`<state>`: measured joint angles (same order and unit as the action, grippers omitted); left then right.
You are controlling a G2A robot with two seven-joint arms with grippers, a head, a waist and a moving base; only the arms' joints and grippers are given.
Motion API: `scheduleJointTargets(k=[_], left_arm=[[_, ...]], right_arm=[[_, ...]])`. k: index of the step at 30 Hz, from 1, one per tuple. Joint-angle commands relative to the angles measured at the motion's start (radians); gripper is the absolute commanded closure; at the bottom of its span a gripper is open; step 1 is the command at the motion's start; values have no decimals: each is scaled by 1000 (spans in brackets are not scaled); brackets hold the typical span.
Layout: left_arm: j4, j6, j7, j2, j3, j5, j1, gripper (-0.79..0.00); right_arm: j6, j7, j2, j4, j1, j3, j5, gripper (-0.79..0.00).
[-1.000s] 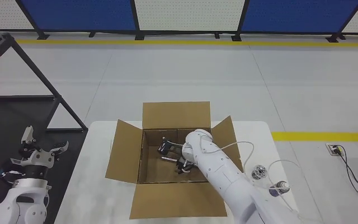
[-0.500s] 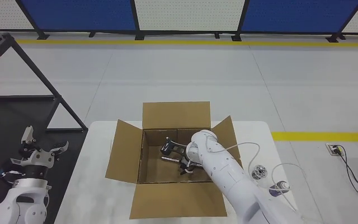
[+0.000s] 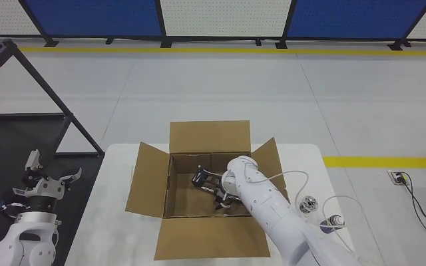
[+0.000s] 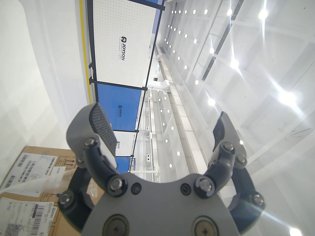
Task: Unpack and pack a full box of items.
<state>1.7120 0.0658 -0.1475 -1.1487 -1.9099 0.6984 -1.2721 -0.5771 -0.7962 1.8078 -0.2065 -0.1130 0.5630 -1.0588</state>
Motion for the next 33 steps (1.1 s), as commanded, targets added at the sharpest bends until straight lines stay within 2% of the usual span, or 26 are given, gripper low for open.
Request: scheduleJointTargets(k=[1,4,8,10,20,33], left_arm=[[0,0,0,0,0,0,0,-785],[0,0,0,0,0,0,0,-785],[0,0,0,0,0,0,0,-785],[0,0,0,0,0,0,0,-785],[0,0,0,0,0,0,0,-785],[0,0,0,0,0,0,0,-785]], right_arm=[[0,-3,1,-1,-1,0,-1,-243],[-1,-10,2,-1,-1,0,-3,-203],[2,-18,5,-1,-2,0,-6,-86],[3,-21,6,1,-1,1,-6,0],[-33,22,1,0,20,7,-16,0],[-140,204,-57,-92,53,7,-109,0]])
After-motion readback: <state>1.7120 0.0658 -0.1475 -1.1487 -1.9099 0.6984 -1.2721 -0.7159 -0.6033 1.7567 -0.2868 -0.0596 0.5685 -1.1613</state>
